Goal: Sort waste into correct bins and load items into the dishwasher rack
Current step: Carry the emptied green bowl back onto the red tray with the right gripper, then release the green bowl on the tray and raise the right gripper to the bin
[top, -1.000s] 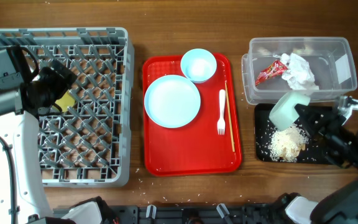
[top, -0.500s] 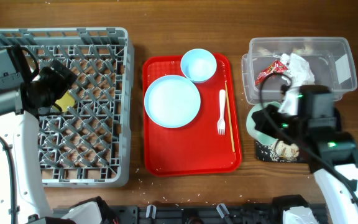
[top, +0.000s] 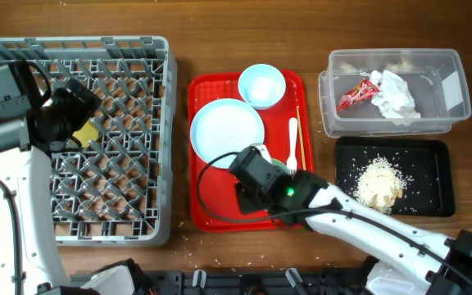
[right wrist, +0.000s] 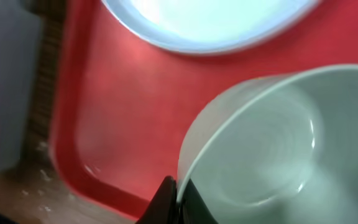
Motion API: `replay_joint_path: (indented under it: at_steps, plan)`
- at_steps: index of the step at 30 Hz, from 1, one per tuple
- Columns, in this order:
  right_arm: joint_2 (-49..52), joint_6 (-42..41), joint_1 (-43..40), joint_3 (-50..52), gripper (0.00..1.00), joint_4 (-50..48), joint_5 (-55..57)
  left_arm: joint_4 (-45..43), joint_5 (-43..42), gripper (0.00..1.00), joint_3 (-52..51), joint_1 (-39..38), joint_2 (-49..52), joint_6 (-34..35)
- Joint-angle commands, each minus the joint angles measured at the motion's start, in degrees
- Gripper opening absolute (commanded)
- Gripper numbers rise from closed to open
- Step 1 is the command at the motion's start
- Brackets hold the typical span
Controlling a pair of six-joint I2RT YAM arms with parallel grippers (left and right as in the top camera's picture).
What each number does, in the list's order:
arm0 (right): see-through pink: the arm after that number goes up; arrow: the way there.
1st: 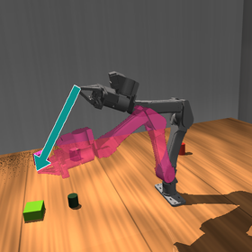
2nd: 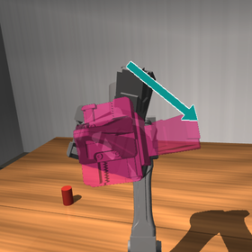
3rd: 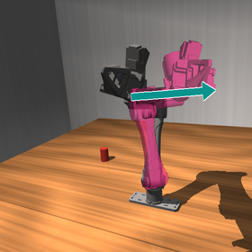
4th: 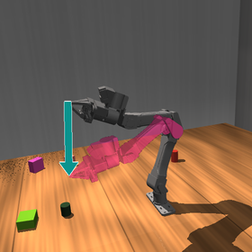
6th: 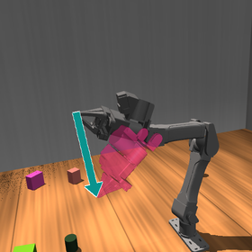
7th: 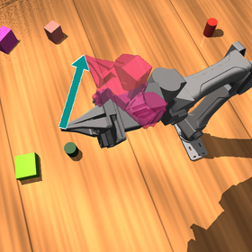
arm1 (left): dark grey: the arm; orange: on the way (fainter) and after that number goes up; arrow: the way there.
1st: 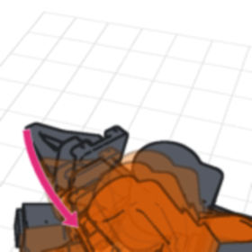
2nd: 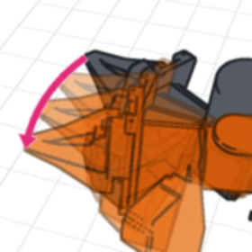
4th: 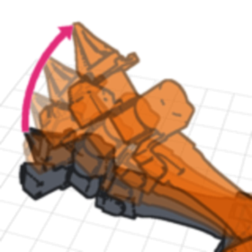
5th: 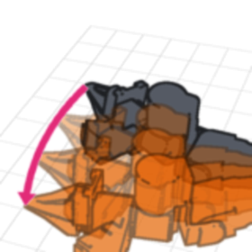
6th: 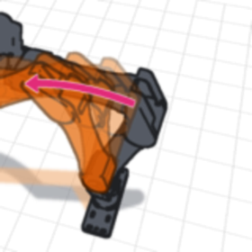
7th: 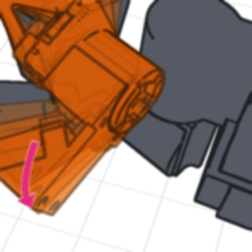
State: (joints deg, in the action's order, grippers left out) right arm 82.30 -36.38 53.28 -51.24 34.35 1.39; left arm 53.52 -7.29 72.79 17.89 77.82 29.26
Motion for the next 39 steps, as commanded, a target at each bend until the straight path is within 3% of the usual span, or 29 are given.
replay_joint_path:
  at_steps: [1, 11, 15, 20, 22, 23, 27, 29, 34, 39]
  plan:
    - [0.0, 1.9, 1.8, -0.9, 0.05, -4.7, 2.1, -0.1, 0.3, 1.0, 0.0, -0.1, -0.9, -0.3]
    - [7.2, 9.3, 5.4, -0.9, 0.05, -4.8, 2.7, -0.1, 0.3, 1.0, 0.0, -0.1, -0.9, -0.3]
    - [7.2, 8.9, 5.4, -0.9, 0.06, -4.0, 2.6, -0.1, 0.3, 1.0, 0.0, -0.1, -0.9, -0.3]
    - [7.2, 6.6, 5.4, -0.9, 0.06, 3.8, -0.1, -0.1, 0.3, 1.0, 0.0, -0.1, -0.9, -0.3]
    - [7.2, 6.4, 5.4, -0.9, 0.28, 4.2, -1.5, -0.1, 0.3, 1.0, 0.0, -0.1, -0.9, -0.3]
    - [7.2, 6.4, 5.4, -1.0, 0.49, 3.3, -1.4, -0.1, 0.3, 1.0, 0.0, -0.1, -0.9, -0.3]
    - [7.1, 6.4, 5.4, -6.4, 0.74, 4.0, -1.2, -0.1, 0.3, 1.0, 0.0, -0.1, -0.9, -0.3]
    - [7.1, 6.6, 5.4, -11.1, 0.99, 5.5, 1.1, -0.1, 0.3, 1.0, 0.0, -0.1, -0.9, -0.3]
    - [7.1, 6.4, 3.6, -23.8, 1.0, 16.6, 12.9, -0.1, 0.3, 1.0, 0.0, -0.1, -0.9, -0.3]
    - [5.1, 2.3, -1.6, -26.8, 1.0, 17.4, 13.0, -0.1, 0.3, 1.0, 0.0, -0.1, -0.9, -0.3]
